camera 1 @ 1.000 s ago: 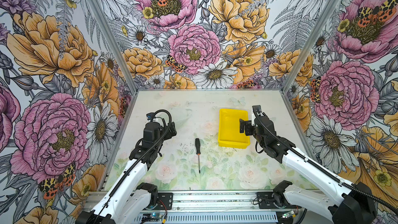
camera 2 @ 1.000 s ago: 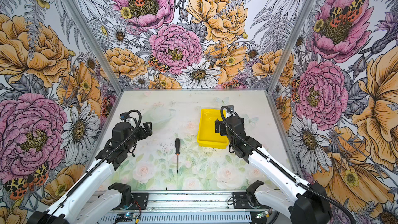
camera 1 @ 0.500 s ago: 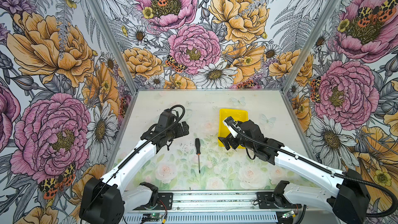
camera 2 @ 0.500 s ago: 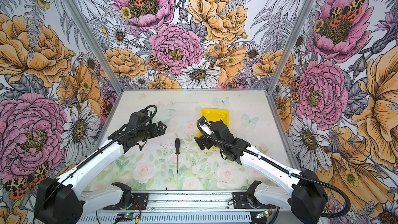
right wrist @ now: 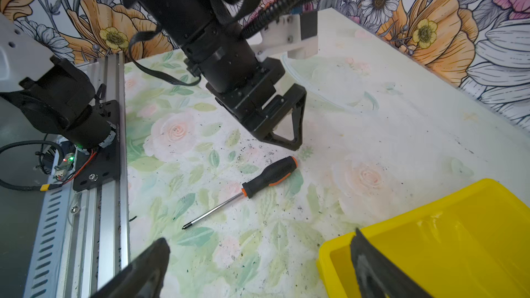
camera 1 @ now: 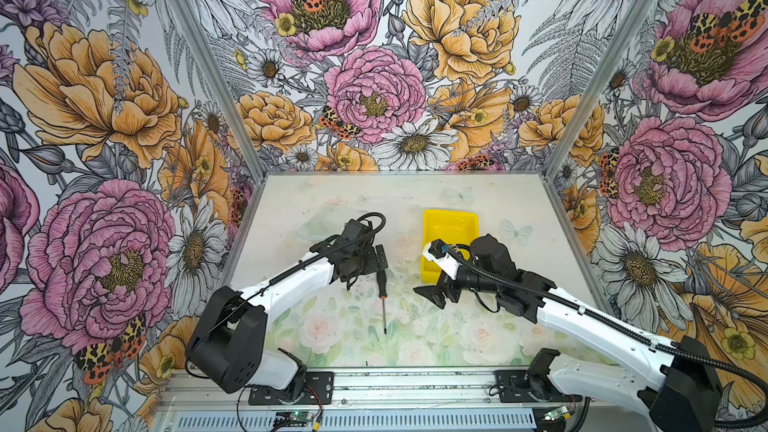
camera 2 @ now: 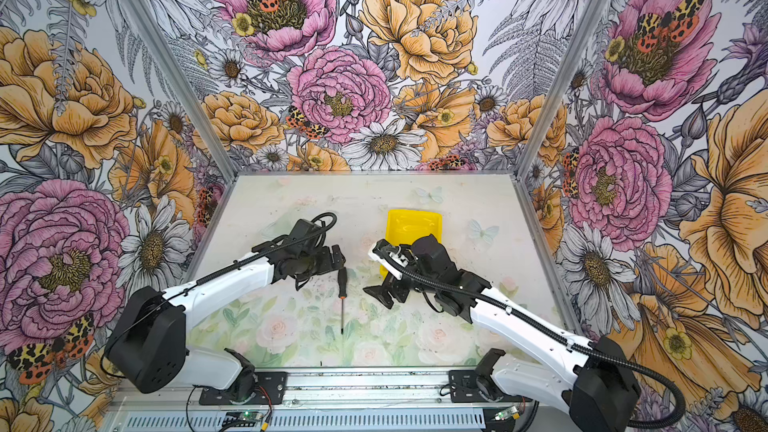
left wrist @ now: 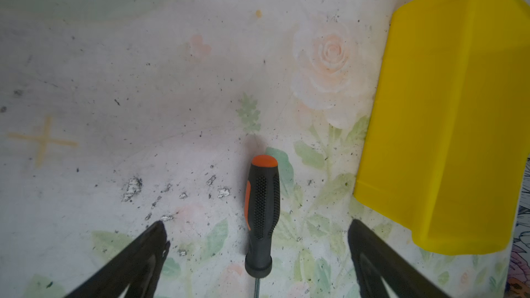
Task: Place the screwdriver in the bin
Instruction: 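Move the left gripper over the screwdriver handle while the right arm reaches toward the bin, then lower the left gripper and close it on the orange-black screwdriver handle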
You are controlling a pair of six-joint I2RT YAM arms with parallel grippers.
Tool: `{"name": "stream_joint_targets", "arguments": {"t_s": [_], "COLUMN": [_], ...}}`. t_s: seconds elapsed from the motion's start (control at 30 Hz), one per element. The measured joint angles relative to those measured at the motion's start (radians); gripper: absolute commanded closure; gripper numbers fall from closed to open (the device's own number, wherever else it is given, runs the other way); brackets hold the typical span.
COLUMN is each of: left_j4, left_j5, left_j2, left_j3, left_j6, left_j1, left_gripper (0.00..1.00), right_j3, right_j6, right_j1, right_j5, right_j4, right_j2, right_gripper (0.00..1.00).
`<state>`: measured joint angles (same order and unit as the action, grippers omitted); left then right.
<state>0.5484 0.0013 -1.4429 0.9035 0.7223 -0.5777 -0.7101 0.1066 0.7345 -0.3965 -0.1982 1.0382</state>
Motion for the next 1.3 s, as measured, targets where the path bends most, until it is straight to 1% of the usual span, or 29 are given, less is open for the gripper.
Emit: {"name": "stream_joint_targets", "arguments": {"t_s": [0.17, 0.3, 0.37, 0.43, 0.53, 0.67, 0.9, 1.13, 1.3], "left_j4": [0.002, 0.010, 0.018, 0.029, 0.039, 0.069, 0.119, 0.147, 0.186], "left_j5": [-0.032, -0.047, -0.058, -0.069, -0.084, -0.095, -0.139, -0.159, -0.164], "left_j2": [-0.065, -0.135, -0.169, -0.207, -0.243, -0.269, -0.274, -0.276, -0.302], "left_j3": [0.000, 0.010, 0.028, 0.059, 0.087, 0.099, 0.113, 0.118, 0.154], "left_j6": [0.040, 0.058, 0.061, 0.061, 0.060, 0.055, 0.072, 0.095, 0.111], "left_j1": [-0.064, -0.096, -0.109, -0.129, -0.155, -0.171, -0.178, -0.189, -0.193], "left_gripper": [0.02, 0.07, 0.12, 0.20, 0.36, 0.48, 0.65, 0.78, 0.87], "right_j3": [0.069, 0.110, 0.115, 0.115, 0.115, 0.115, 0.115, 0.115, 0.115], "right_j6": [-0.001, -0.012, -0.013, -0.013, -0.011, -0.011, -0.006, 0.013, 0.016], "right_j1": [0.000, 0.000, 0.000, 0.000, 0.000, 0.000, 0.000, -0.006, -0.017], "right_j5": [-0.006, 0.026, 0.042, 0.061, 0.079, 0.090, 0.092, 0.109, 0.129], "right_j4": [0.000, -0.002, -0.004, -0.003, -0.004, -0.019, -0.027, -0.031, -0.030], "right_j2": [-0.106, -0.153, -0.159, -0.159, -0.153, -0.141, -0.141, -0.145, -0.182], "right_gripper": [0.01, 0.00, 0.01, 0.00, 0.00, 0.01, 0.00, 0.00, 0.01]}}
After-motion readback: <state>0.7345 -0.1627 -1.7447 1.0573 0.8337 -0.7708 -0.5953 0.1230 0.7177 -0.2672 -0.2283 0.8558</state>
